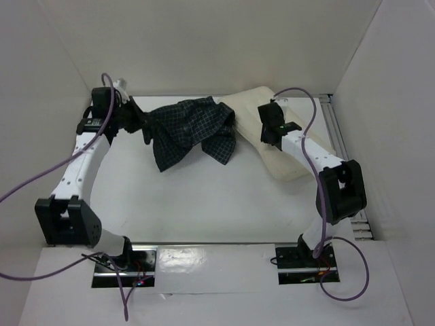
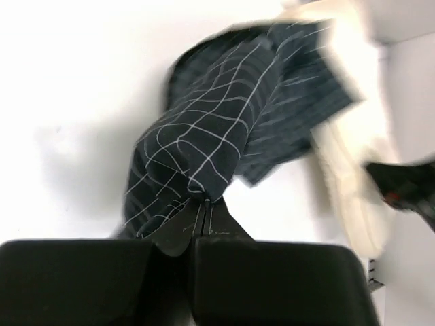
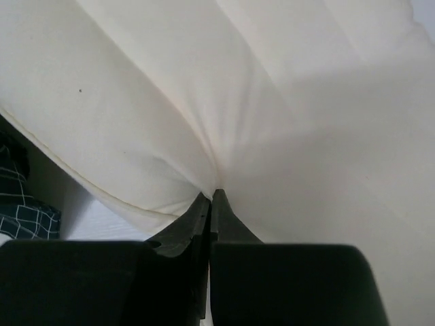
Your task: Put the pillow into the pillowcase
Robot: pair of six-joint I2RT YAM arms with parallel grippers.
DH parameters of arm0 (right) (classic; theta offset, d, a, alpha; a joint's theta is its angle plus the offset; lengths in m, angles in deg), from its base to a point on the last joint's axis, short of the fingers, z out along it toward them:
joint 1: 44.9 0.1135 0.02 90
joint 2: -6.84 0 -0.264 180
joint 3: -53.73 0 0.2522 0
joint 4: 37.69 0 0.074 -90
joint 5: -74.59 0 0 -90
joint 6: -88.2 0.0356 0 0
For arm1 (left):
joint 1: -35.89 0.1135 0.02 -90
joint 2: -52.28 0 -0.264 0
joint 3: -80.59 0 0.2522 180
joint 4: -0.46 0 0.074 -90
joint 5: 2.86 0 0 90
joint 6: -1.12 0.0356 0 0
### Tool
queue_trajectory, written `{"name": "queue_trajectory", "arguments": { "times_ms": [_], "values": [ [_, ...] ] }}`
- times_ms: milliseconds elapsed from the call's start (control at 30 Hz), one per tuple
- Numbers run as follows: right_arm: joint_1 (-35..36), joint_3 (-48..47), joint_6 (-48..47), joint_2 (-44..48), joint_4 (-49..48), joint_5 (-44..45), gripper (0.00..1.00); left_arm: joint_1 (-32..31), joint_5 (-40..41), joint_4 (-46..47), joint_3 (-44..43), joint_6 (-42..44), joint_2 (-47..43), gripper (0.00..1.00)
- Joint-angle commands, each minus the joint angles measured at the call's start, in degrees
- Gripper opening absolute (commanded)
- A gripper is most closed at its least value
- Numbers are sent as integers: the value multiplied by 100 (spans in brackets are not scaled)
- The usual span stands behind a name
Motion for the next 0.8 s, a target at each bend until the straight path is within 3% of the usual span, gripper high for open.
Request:
{"name": "queue_trajectory", "arguments": {
  "times_ms": [0,33,67,100,167,333,367,467,633,767],
  "values": [
    [25,-555,-219,13,-155,71,0,-5,-467,-319,31,172,-750,0],
    [25,-678,-228,-118,88,-105,0,-57,-528,-319,136,172,-882,0],
    [25,-792,-167,-215,230,-254,37,-58,-607,-380,407,172,-1127,0],
    [25,-724,-166,-216,231,-595,62,-58,-608,-380,549,172,-1243,0],
    [567,-103,-18,203,-274,-1122,92,-58,-538,-433,891,120,-1523,0],
    [1420,1391,877,1232,-2164,-3065,100,-58,-274,-661,727,172,-1586,0],
    [1579,1630,1236,1234,-3047,-3382,100,-58,-274,-731,630,172,-1586,0],
    [1974,2124,1783,858,-4133,-4305,100,-58,-326,-732,331,172,-1639,0],
    [2345,2073,2207,136,-5437,-4633,100,-58,-388,-934,49,172,-1701,0],
    [2740,1083,1812,-418,-4799,-4108,100,-58,-388,-987,-3,172,-1815,0]
  ]
}}
